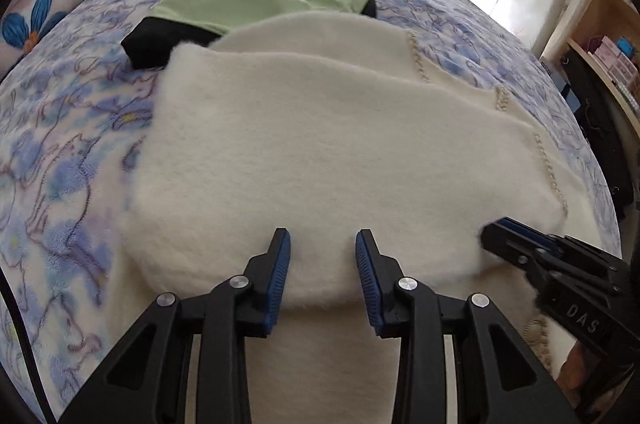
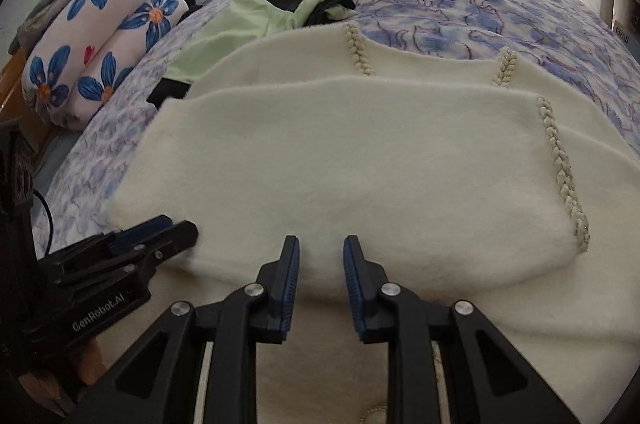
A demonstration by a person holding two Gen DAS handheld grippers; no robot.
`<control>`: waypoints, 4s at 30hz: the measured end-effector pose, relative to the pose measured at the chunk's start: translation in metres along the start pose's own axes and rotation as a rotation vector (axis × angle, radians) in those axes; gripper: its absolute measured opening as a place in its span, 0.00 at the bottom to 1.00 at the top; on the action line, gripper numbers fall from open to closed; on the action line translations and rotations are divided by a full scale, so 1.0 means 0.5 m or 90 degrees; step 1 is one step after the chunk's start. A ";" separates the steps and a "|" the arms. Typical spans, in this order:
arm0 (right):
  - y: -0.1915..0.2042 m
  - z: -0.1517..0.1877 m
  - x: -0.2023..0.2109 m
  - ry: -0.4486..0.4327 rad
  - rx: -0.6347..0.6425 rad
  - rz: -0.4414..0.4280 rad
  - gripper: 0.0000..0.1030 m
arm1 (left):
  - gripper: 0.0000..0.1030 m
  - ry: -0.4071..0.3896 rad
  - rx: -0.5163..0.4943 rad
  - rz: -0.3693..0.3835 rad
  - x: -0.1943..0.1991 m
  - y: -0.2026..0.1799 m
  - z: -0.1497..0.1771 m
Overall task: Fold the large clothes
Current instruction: 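Release the sleeve and hold both tools over the folded cardigan, then move both tools to the cardigan hem and grasp it, then lift the hem with both tools and fold it up toward the collar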
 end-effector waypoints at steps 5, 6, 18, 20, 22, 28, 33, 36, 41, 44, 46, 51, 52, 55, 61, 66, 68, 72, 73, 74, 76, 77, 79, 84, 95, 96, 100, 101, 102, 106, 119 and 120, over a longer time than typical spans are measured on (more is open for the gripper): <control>-0.153 0.002 0.078 -0.047 -0.052 0.150 0.04 | 0.28 0.009 0.000 0.014 0.000 0.042 -0.012; -0.195 0.006 0.093 -0.052 -0.070 0.190 0.05 | 0.28 0.010 -0.003 0.012 0.001 0.050 -0.013; -0.237 0.045 0.145 -0.050 -0.159 0.130 0.08 | 0.49 0.009 -0.027 -0.019 0.042 0.033 0.001; -0.224 0.052 0.156 -0.055 -0.157 0.123 0.08 | 0.53 0.001 -0.039 -0.027 0.058 0.027 0.005; -0.213 0.054 0.167 -0.058 -0.149 0.125 0.08 | 0.54 -0.002 -0.049 -0.031 0.071 0.022 0.010; -0.178 0.076 0.213 -0.074 -0.150 0.099 0.08 | 0.54 -0.012 -0.066 -0.025 0.118 0.010 0.034; -0.145 0.106 0.258 -0.087 -0.141 0.086 0.08 | 0.54 -0.025 -0.087 -0.017 0.170 -0.016 0.060; -0.129 0.122 0.285 -0.094 -0.136 0.082 0.08 | 0.54 -0.033 -0.096 -0.010 0.200 -0.030 0.073; -0.107 0.148 0.321 -0.099 -0.121 0.089 0.08 | 0.54 -0.043 -0.102 0.007 0.247 -0.052 0.094; -0.097 0.164 0.336 -0.098 -0.115 0.091 0.08 | 0.54 -0.039 -0.107 0.015 0.264 -0.062 0.108; -0.091 0.174 0.345 -0.101 -0.113 0.093 0.08 | 0.54 -0.038 -0.114 0.018 0.275 -0.066 0.118; -0.085 0.199 0.359 -0.100 -0.128 0.086 0.08 | 0.54 -0.036 -0.128 0.015 0.295 -0.065 0.142; -0.084 0.204 0.360 -0.099 -0.129 0.086 0.08 | 0.54 -0.036 -0.128 0.015 0.298 -0.062 0.147; -0.079 0.221 0.366 -0.097 -0.129 0.087 0.08 | 0.54 -0.034 -0.129 0.012 0.307 -0.051 0.160; -0.073 0.253 0.377 -0.093 -0.130 0.088 0.08 | 0.54 -0.024 -0.124 0.007 0.313 -0.027 0.192; -0.070 0.278 0.406 -0.094 -0.111 0.079 0.08 | 0.55 -0.024 -0.120 -0.008 0.326 0.009 0.231; -0.075 0.289 0.427 -0.092 -0.113 0.069 0.11 | 0.60 -0.006 -0.117 -0.009 0.332 0.036 0.249; -0.090 0.324 0.501 -0.106 -0.107 0.058 0.57 | 0.69 0.019 -0.130 -0.031 0.346 0.103 0.282; -0.096 0.337 0.518 -0.105 -0.103 0.057 0.60 | 0.69 0.022 -0.135 -0.037 0.349 0.118 0.292; -0.104 0.351 0.535 -0.098 -0.098 0.061 0.60 | 0.69 0.026 -0.137 -0.042 0.352 0.133 0.303; -0.129 0.384 0.556 -0.065 -0.093 0.085 0.60 | 0.69 0.042 -0.136 -0.045 0.354 0.164 0.331; -0.145 0.403 0.564 -0.048 -0.093 0.100 0.60 | 0.69 0.051 -0.133 -0.044 0.354 0.177 0.346; -0.177 0.441 0.579 -0.019 -0.098 0.126 0.60 | 0.69 0.071 -0.121 -0.033 0.352 0.199 0.378; -0.245 0.534 0.601 0.024 -0.163 0.132 0.60 | 0.70 0.096 -0.100 0.000 0.345 0.219 0.437; -0.234 0.659 0.571 0.040 -0.215 0.028 0.45 | 0.72 0.143 -0.099 0.105 0.357 0.196 0.493; -0.225 0.664 0.566 0.043 -0.212 0.012 0.33 | 0.72 0.144 -0.097 0.109 0.359 0.195 0.499; -0.216 0.672 0.558 0.025 -0.203 -0.003 0.32 | 0.71 0.146 -0.093 0.128 0.357 0.196 0.516; -0.221 0.675 0.552 0.027 -0.211 -0.008 0.32 | 0.71 0.151 -0.091 0.134 0.351 0.196 0.518; -0.226 0.678 0.543 0.028 -0.223 -0.014 0.33 | 0.71 0.157 -0.090 0.138 0.345 0.198 0.522; -0.229 0.677 0.528 0.024 -0.230 -0.013 0.33 | 0.71 0.168 -0.087 0.149 0.328 0.196 0.518; -0.180 0.641 0.528 0.036 -0.173 0.091 0.12 | 0.10 0.180 -0.109 0.119 0.336 0.140 0.506; -0.175 0.634 0.536 0.028 -0.172 0.091 0.12 | 0.10 0.183 -0.100 0.119 0.340 0.137 0.501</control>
Point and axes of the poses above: each gripper's, at about its wrist camera, not at the fingertips, and x roughly against the way its jaws point, y to its left, z to its underside, the point moved 5 cm from there along -x, roughly the way its jaws point, and after that the axes turned 10 degrees about -z, right-handed, at the moved point
